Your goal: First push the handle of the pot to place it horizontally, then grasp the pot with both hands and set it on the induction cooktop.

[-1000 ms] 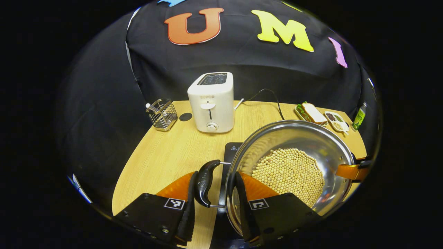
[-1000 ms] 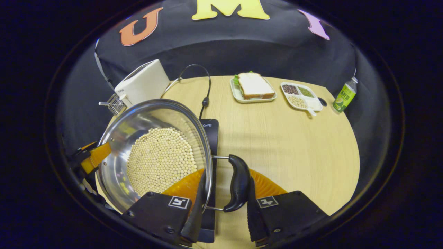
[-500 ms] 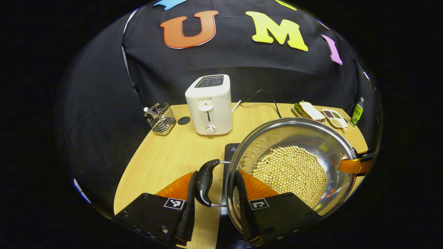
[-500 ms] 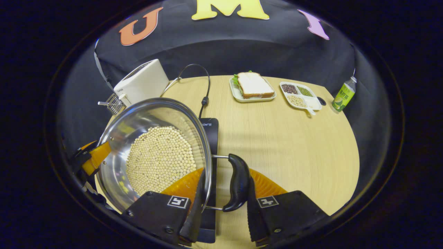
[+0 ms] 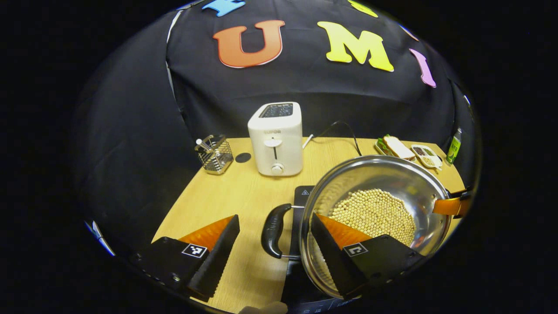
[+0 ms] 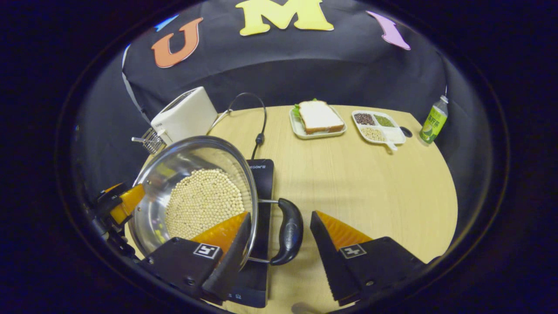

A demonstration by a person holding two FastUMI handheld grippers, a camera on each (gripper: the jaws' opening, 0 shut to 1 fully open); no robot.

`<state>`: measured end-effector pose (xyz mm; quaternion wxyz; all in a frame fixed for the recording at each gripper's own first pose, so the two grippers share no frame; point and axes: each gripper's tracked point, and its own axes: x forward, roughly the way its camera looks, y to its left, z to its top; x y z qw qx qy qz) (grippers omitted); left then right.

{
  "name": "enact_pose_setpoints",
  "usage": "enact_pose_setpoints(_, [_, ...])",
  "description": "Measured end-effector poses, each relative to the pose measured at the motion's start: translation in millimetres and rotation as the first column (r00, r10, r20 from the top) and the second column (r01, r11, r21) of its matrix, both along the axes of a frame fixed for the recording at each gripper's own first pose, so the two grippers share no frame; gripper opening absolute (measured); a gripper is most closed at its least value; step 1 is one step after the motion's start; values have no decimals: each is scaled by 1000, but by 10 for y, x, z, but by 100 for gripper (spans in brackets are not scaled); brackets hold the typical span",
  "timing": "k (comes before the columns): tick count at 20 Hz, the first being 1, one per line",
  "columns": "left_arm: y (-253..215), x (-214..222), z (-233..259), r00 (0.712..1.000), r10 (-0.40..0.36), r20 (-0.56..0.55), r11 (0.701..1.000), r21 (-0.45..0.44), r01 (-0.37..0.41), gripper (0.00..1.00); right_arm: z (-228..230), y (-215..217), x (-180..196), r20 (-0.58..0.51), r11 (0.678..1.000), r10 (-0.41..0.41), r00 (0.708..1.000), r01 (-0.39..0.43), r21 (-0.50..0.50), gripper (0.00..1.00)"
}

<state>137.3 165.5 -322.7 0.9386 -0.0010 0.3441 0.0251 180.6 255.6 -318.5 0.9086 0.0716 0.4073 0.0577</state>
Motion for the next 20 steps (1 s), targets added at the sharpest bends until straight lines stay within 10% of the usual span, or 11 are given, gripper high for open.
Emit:
enact_pose_setpoints(12, [-274,-297,846,989,-18,150,998,63,8,97,621,-295,-204,179,993,86,980,-70,-94,96])
enact_pose_setpoints(20, [-1122,-549,2508,903,-58,426,997,67,33,96,1919,-1175,-682,433,993,88,897,-44,-111,96])
